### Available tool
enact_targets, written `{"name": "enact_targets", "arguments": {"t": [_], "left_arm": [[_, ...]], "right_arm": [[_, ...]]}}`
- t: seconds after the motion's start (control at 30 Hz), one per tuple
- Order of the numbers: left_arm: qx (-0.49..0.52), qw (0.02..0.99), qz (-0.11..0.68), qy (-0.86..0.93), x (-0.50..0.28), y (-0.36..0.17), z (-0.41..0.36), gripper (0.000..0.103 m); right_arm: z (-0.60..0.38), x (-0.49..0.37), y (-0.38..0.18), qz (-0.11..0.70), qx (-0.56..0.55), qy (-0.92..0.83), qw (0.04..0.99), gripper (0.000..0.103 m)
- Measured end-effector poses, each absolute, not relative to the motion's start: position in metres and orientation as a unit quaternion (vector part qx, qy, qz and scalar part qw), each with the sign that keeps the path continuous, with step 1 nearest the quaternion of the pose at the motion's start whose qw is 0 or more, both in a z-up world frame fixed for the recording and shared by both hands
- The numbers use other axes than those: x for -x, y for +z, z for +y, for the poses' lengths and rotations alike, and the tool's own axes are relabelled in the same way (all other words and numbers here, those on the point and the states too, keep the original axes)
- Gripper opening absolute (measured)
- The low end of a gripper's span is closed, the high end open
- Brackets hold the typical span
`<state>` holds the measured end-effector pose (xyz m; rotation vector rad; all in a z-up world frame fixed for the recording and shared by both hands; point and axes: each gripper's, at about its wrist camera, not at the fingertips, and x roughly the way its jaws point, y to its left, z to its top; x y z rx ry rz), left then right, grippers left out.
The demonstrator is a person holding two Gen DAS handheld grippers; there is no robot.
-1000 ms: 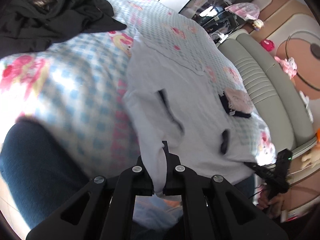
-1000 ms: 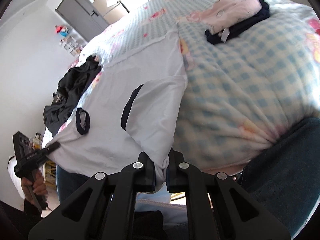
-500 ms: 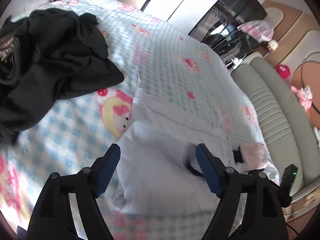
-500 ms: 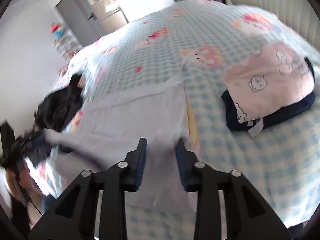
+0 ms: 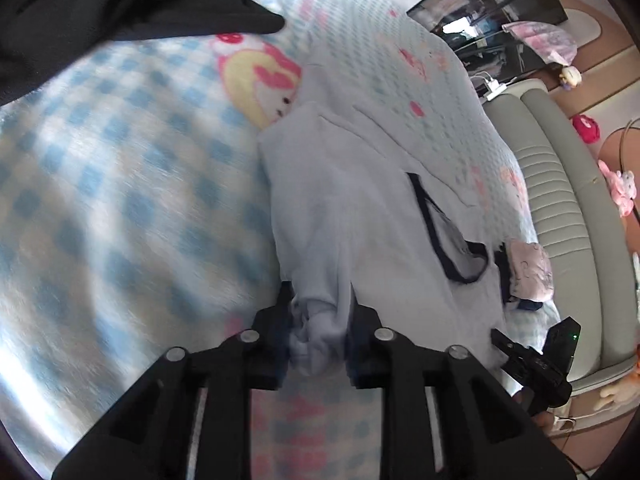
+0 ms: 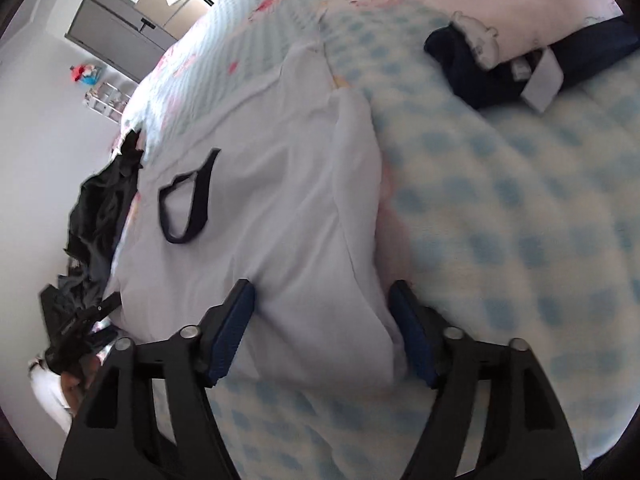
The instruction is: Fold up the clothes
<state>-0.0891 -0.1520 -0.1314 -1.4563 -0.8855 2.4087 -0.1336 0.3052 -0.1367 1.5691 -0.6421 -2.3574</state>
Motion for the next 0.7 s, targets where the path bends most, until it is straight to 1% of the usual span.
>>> {"name": "enact_targets", "arguments": {"t": [0.03, 0.1, 0.2, 0.37, 0.4, 0.47, 0.5, 0.57, 0.63, 0.67, 0.7], "left_arm": [[0.484, 0.100, -0.291, 0.819, 0.084, -0.123, -0.150, 0.019], [0.478, 0.115, -0.280, 0.825, 0.073, -0.109, -0.148, 0.018], [0.478, 0.133, -0.262, 0.828, 0.051, -0.093, -0.145, 0.018], [0.505, 0.150, -0.246, 0.813, -0.001, -0.091, -0.144, 0.018], [0.515, 0.148, -0.240, 0.809, -0.011, -0.095, -0.144, 0.024], [0.539, 0.133, -0.232, 0.799, -0.023, -0.108, -0.148, 0.029], [0.544, 0.117, -0.237, 0.796, -0.028, -0.114, -0.154, 0.029], [0.536, 0.101, -0.270, 0.793, -0.037, -0.117, -0.171, 0.029], [0.518, 0.099, -0.297, 0.796, -0.044, -0.112, -0.183, 0.031], [0.512, 0.102, -0.301, 0.798, -0.047, -0.110, -0.185, 0.042], [0.511, 0.107, -0.299, 0.799, -0.047, -0.110, -0.183, 0.051]], "right_arm": [[0.306, 0.128, -0.131, -0.220, -0.531, -0.809, 0.123, 0.027], [0.308, 0.116, -0.118, -0.219, -0.520, -0.815, 0.132, 0.019], [0.312, 0.096, -0.098, -0.218, -0.502, -0.824, 0.147, 0.014], [0.335, 0.048, -0.084, -0.236, -0.500, -0.820, 0.149, 0.014], [0.340, 0.037, -0.087, -0.239, -0.505, -0.817, 0.145, 0.014], [0.350, 0.023, -0.102, -0.234, -0.531, -0.805, 0.128, 0.016], [0.355, 0.017, -0.111, -0.230, -0.544, -0.798, 0.118, 0.017], [0.364, 0.008, -0.123, -0.229, -0.561, -0.789, 0.099, 0.023], [0.373, 0.001, -0.124, -0.243, -0.560, -0.786, 0.099, 0.025], [0.374, -0.002, -0.121, -0.237, -0.556, -0.790, 0.099, 0.027], [0.373, -0.004, -0.116, -0.228, -0.552, -0.796, 0.098, 0.029]]}}
